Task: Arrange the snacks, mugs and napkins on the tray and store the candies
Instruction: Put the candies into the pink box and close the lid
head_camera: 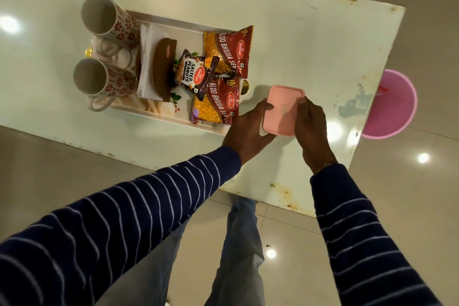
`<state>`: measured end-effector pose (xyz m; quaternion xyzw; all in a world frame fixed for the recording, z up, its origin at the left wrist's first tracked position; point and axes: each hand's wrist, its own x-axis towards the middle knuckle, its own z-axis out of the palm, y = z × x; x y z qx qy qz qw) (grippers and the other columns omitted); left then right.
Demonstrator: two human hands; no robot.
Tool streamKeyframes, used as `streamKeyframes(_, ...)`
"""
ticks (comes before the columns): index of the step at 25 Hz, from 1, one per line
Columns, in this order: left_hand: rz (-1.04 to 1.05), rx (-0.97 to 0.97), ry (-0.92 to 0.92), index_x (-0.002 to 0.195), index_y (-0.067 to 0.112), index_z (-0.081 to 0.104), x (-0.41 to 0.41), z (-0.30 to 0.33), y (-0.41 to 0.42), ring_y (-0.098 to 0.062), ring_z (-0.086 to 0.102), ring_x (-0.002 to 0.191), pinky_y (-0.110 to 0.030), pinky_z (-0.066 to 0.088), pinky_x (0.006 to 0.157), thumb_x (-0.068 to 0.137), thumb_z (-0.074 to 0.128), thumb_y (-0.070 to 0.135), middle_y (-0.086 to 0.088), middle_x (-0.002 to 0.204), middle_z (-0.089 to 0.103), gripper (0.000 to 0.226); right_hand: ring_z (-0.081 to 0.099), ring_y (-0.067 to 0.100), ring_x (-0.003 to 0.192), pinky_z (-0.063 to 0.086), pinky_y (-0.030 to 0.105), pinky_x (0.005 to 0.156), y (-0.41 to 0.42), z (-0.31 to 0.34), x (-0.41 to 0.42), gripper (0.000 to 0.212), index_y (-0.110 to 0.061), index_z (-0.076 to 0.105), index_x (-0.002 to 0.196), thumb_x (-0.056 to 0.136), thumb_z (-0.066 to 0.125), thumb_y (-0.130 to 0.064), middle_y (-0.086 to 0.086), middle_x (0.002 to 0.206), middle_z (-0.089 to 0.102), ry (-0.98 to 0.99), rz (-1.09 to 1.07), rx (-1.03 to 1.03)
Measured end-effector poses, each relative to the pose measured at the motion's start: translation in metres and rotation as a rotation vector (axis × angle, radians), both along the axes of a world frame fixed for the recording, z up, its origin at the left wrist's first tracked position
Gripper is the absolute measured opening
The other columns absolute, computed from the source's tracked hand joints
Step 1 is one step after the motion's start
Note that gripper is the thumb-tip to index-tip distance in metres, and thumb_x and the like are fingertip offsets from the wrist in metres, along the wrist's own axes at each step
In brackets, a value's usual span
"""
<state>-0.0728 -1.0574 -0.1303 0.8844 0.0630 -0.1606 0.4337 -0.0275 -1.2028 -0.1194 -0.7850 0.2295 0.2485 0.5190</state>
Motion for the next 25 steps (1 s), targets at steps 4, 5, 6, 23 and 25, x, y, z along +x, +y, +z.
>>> streamKeyframes(4,-0.008,0.031,0.038,0.134,0.015,0.046,-0.003,-0.005,0.002,-0.031,0.063,0.114,-0.039,0.059,0.082,0.078,0.083,0.019,-0.012,0.135,0.059,0.067,0.047,0.012,0.073,0.037,0.021,0.061,0.000,-0.009,-0.005,0.032,-0.019,0.060,0.098,0.108,0.031,-0.030,0.003,0.083,0.052,-0.043,0.032,-0.001)
streamKeyframes(5,-0.013,0.041,0.035,0.134,0.015,0.046,-0.002,-0.006,0.003,-0.032,0.064,0.113,-0.040,0.059,0.081,0.077,0.083,0.019,-0.013,0.134,0.061,0.068,0.047,0.011,0.071,0.038,0.022,0.062,0.001,-0.010,-0.005,0.033,-0.018,0.061,0.101,0.108,0.032,-0.030,0.005,0.083,0.053,-0.057,0.023,0.003)
streamKeyframes(6,-0.020,0.051,0.038,0.134,0.014,0.046,-0.001,-0.006,0.004,-0.032,0.065,0.112,-0.041,0.059,0.080,0.077,0.083,0.019,-0.013,0.132,0.062,0.069,0.048,0.010,0.071,0.039,0.023,0.062,0.001,-0.010,-0.005,0.033,-0.018,0.063,0.105,0.108,0.033,-0.031,0.005,0.083,0.054,-0.061,0.012,0.006)
streamKeyframes(23,-0.225,0.154,0.029,0.146,0.021,0.045,-0.019,-0.006,0.016,-0.035,0.058,0.122,-0.048,0.053,0.097,0.094,0.064,0.018,-0.011,0.153,0.040,0.055,0.062,0.031,0.115,0.057,0.053,0.090,-0.001,0.004,-0.007,0.037,-0.026,0.061,0.135,0.101,0.053,-0.039,0.005,0.120,0.069,0.109,-0.233,0.226)
streamKeyframes(25,-0.288,0.165,0.021,0.151,0.027,0.034,-0.018,0.006,0.026,-0.027,0.046,0.136,-0.040,0.045,0.106,0.094,0.063,0.015,-0.005,0.160,0.027,0.066,0.058,0.030,0.119,0.053,0.050,0.096,0.001,0.010,-0.004,0.054,-0.027,0.045,0.148,0.099,0.054,-0.046,0.001,0.115,0.065,0.107,-0.209,0.095)
